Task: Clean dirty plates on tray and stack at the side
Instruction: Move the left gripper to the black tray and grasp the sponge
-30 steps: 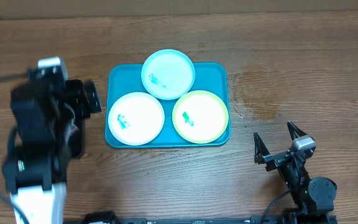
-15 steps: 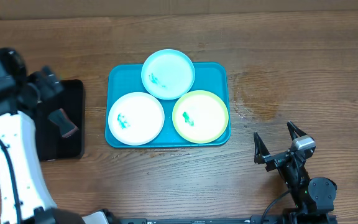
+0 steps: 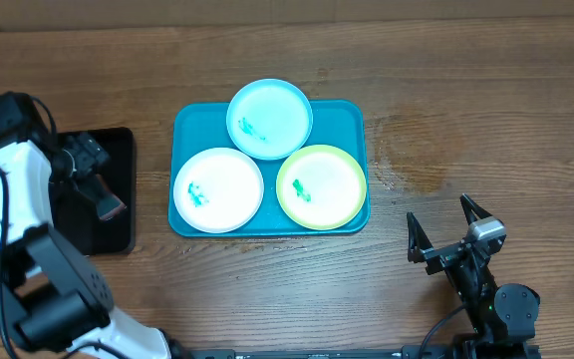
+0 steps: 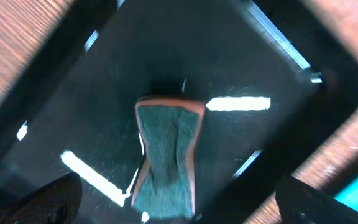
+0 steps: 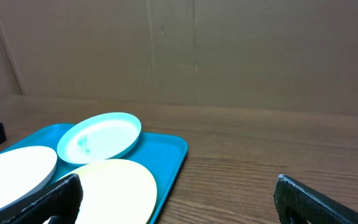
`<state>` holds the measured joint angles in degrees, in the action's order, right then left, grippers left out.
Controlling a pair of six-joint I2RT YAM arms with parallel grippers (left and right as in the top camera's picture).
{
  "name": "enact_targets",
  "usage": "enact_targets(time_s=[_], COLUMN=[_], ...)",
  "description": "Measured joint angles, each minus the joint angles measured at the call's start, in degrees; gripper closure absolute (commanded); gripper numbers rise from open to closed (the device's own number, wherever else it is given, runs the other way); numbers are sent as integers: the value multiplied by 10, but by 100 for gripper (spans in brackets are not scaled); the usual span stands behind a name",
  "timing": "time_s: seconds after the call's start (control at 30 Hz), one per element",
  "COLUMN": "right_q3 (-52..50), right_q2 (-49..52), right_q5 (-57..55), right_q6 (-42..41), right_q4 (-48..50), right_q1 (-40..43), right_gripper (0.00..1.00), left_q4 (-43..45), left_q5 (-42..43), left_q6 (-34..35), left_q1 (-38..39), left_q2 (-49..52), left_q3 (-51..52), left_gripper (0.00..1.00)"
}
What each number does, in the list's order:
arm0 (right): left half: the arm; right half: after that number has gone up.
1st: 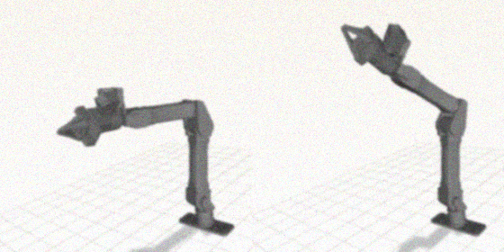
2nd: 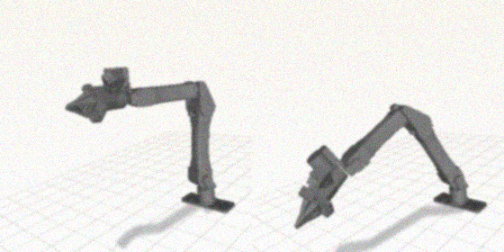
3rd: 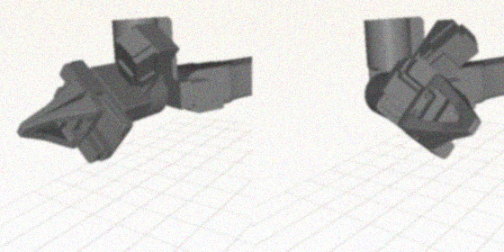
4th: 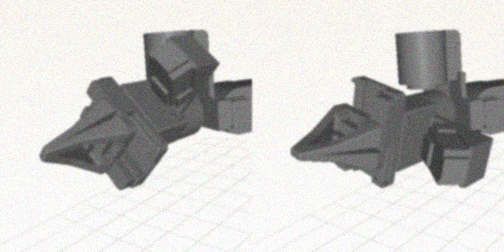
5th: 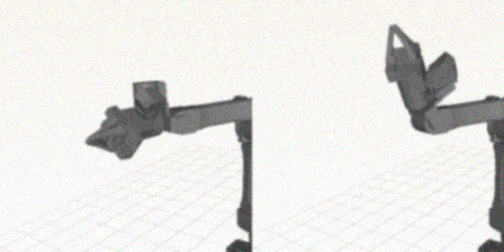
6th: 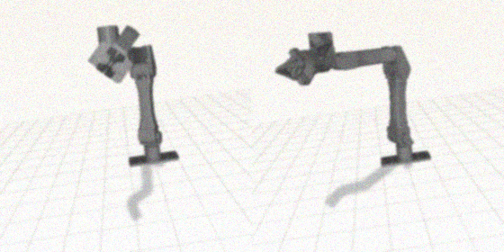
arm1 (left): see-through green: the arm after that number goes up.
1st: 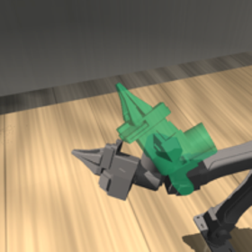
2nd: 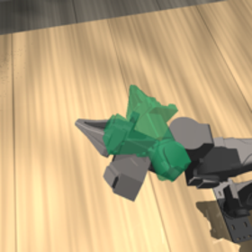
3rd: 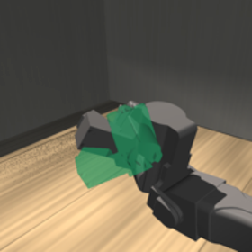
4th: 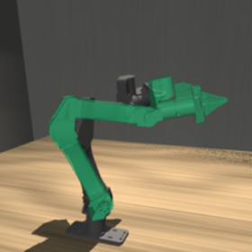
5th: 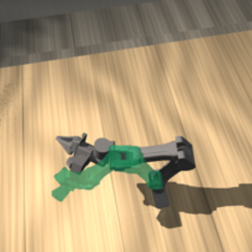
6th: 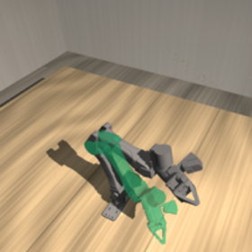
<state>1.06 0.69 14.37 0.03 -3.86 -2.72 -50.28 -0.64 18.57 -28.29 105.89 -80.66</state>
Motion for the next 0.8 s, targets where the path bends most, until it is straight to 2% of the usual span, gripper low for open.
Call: enact_targets(time_s=[0.1,0.2,0.37,0.4,0.47,0.5,0.57,0.67,0.73,0.77,0.8], right_q3=[0,0,0,0,0,0,0,0,0,0,0], right_q2=[0,0,0,0,0,0,0,0,0,0,0], right_q5=[0,0,0,0,0,0,0,0,0,0,0], right_q6=[0,0,0,0,0,0,0,0,0,0,0], right_q4=[0,0,0,0,0,0,0,0,0,0,0], right_q1=[0,0,0,0,0,0,0,0,0,0,0], right_gripper=[0,0,0,0,0,0,0,0,0,0,0], left_q4=[15,32,47,47,49,48,48,49,49,48,47], left_q5=[1,2,2,2,1,-5,-9,-13,-12,-11,-11], left_q6=[0,2,6,6,5,6,7,8,8,8,8], left_q1=[-3,-4,-4,-4,-4,-4,-5,-9,-11,-12,-12], left_q2=[35,61,98,104,119,123,127,129,129,129,129], left_q3=[0,0,-1,-1,-1,-5,-9,-12,-12,-12,-12], left_gripper=[0,9,10,12,23,31,56,83,91,91,84])
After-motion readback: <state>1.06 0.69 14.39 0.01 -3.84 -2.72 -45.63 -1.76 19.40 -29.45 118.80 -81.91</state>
